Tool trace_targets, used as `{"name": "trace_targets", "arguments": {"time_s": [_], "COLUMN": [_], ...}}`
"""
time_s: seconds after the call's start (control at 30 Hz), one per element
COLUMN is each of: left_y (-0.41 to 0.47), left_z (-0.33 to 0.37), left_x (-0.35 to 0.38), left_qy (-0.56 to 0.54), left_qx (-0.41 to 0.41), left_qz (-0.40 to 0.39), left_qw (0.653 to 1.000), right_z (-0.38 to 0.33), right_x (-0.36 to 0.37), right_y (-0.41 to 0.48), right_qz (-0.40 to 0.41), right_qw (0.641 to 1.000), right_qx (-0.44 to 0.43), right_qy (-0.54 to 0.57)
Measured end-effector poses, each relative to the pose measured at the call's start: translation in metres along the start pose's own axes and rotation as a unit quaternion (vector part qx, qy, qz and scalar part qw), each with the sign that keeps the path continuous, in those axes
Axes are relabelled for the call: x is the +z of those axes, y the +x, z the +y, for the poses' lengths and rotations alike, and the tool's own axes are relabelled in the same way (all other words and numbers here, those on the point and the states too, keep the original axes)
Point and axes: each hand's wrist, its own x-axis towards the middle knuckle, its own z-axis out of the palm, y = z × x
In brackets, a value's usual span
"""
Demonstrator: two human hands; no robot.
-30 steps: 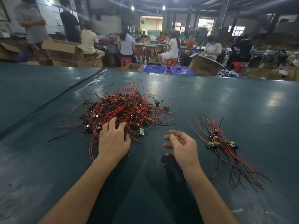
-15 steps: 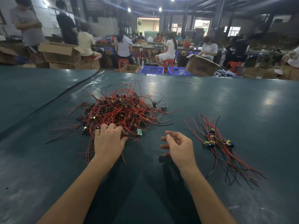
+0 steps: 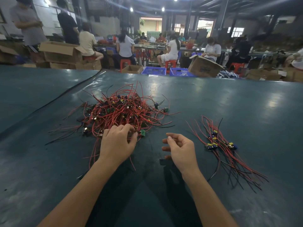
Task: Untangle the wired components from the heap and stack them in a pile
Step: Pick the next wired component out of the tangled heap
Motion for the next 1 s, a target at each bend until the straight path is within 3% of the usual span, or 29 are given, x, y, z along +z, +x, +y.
{"name": "trace_targets", "arguments": {"time_s": [0.1,0.37,0.53,0.7,0.83,1.0], "left_y": [0.0,0.003,0.001,0.001,0.001,0.0], "left_z": [-0.003,-0.009,-0.006,-0.005,-0.005,0.001], "left_x": [0.002,0.003,0.005,0.004,0.003,0.0], "left_qy": [0.056,0.137,0.097,0.154,0.143,0.065], "left_qx": [-0.013,-0.01,0.01,-0.003,-0.009,0.018], "left_qz": [-0.069,-0.123,-0.045,-0.122,-0.11,-0.008], "left_qw": [0.996,0.983,0.994,0.98,0.984,0.998], "right_z": [0.0,-0.001,-0.001,0.001,0.002,0.002], "right_x": [0.001,0.0,0.001,0.002,0.001,0.001], "right_y": [0.001,0.0,0.0,0.0,0.001,0.001], "right_qz": [0.002,0.0,-0.002,-0.006,-0.006,-0.007], "right_qw": [1.0,1.0,1.0,1.0,1.0,1.0], "right_qx": [0.0,0.001,0.002,0.0,-0.003,-0.005], "right_qy": [0.003,0.007,0.002,-0.006,-0.01,-0.016]}}
